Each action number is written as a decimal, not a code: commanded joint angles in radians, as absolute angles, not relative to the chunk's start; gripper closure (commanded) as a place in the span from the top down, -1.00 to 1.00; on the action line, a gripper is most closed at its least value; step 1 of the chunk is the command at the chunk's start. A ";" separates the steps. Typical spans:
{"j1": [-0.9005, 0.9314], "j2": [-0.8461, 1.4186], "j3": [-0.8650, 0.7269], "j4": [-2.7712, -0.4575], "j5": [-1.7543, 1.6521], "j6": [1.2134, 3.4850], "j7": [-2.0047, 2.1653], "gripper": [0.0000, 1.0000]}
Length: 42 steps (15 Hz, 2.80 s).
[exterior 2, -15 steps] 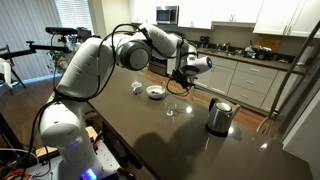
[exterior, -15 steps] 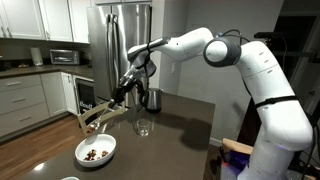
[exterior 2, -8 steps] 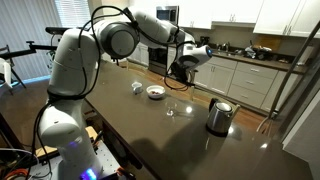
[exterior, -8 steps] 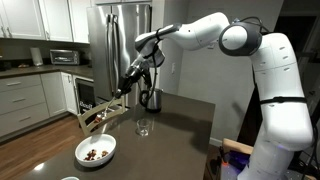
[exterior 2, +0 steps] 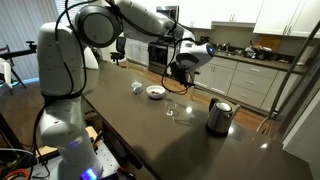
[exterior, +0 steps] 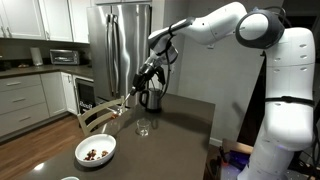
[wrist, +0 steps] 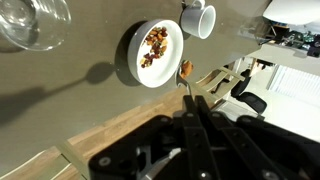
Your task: Use the spoon to scoop some cereal from the bowl into the glass
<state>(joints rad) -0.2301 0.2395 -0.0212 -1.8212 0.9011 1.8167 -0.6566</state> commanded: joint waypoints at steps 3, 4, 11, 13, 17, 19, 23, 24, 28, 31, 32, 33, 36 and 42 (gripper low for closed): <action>-0.231 0.137 -0.098 -1.960 0.923 1.825 -0.659 -0.98; -0.234 0.131 -0.111 -1.972 0.924 1.824 -0.663 -0.98; -0.243 0.119 -0.181 -2.024 0.926 1.830 -0.680 -0.98; -0.246 0.127 -0.192 -2.018 0.927 1.822 -0.678 -0.98; -0.248 0.127 -0.206 -2.019 0.931 1.822 -0.677 -0.98; -0.249 0.126 -0.211 -2.020 0.930 1.823 -0.676 -0.98; -0.251 0.123 -0.221 -2.027 0.922 1.829 -0.672 -0.98; -0.251 0.122 -0.224 -2.030 0.918 1.833 -0.671 -0.98; -0.250 0.118 -0.233 -2.045 0.911 1.852 -0.667 -0.98; -0.247 0.118 -0.236 -2.052 0.898 1.877 -0.659 -0.98; -0.245 0.118 -0.235 -2.055 0.893 1.888 -0.655 -0.98; -0.244 0.119 -0.235 -2.057 0.888 1.897 -0.653 -0.98; -0.243 0.119 -0.233 -2.067 0.883 1.924 -0.650 -0.98; -0.239 0.105 -0.233 -2.105 0.851 1.977 -0.634 -0.98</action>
